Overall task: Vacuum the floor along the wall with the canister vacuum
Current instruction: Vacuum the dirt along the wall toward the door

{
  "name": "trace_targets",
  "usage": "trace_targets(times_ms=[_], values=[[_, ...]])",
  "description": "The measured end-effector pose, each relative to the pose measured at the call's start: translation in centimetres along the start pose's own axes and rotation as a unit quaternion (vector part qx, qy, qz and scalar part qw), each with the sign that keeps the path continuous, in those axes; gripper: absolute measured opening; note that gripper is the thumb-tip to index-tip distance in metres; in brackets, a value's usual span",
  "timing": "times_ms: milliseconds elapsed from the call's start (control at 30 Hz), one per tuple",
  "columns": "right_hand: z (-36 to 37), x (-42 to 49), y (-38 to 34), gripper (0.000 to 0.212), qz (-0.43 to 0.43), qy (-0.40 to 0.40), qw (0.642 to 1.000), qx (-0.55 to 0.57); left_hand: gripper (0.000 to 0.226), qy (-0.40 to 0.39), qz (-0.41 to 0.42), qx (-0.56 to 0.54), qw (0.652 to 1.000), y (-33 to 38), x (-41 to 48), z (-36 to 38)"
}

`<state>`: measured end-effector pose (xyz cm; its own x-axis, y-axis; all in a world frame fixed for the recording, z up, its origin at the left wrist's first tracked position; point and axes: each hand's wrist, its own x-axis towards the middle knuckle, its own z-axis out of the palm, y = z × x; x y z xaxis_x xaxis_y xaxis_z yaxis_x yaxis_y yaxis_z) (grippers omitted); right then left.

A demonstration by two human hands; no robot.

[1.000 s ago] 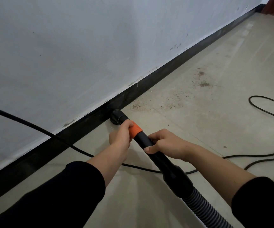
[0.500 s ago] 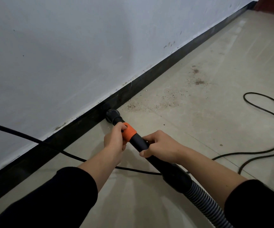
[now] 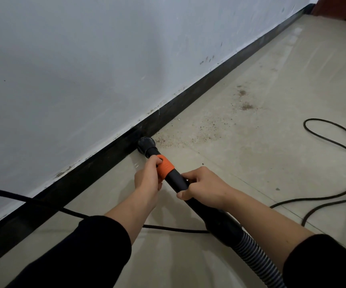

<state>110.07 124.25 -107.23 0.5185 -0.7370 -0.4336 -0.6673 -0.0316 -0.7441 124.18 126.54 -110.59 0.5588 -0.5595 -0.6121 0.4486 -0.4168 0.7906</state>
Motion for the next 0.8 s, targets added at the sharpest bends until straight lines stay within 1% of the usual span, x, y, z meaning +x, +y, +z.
trace_targets(times_ms=[367, 800], values=[[-0.5, 0.8, 0.4, 0.012, 0.006, 0.021, 1.000, 0.005, 0.017, 0.004, 0.003, -0.005, 1.000, 0.2, 1.1, 1.4], [-0.2, 1.0, 0.3, 0.013, 0.005, 0.057, 0.998, 0.000, 0.018, -0.008, -0.007, -0.018, 1.000, 0.3, 2.2, 2.4]])
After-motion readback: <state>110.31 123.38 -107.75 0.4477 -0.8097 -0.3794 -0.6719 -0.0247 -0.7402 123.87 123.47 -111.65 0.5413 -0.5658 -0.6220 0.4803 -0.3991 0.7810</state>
